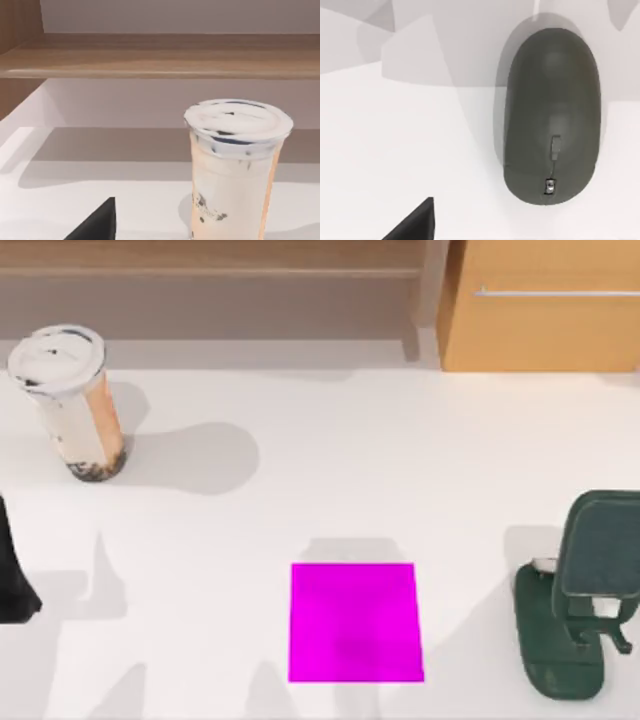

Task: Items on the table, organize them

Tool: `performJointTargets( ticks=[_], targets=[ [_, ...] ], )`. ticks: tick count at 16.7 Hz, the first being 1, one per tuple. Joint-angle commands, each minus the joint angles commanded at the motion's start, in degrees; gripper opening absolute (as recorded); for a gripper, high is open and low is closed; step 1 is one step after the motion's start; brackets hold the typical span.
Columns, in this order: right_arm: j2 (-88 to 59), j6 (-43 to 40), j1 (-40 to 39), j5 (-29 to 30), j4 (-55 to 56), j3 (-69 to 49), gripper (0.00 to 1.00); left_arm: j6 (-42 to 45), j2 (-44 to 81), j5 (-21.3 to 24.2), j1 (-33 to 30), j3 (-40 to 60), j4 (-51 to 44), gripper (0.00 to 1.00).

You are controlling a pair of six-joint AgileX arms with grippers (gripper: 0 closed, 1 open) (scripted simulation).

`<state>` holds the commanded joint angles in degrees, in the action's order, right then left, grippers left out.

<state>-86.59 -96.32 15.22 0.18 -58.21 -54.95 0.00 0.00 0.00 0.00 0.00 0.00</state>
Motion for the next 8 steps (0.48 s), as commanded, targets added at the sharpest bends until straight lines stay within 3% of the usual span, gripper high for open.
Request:
performJointTargets(
  ticks=[8],
  targets=[
    [-8.0,0.1,0.0,0.0,18.7,10.0,1.0,0.0,0.0,0.0,0.0,0.0,0.0,1.0]
  ],
)
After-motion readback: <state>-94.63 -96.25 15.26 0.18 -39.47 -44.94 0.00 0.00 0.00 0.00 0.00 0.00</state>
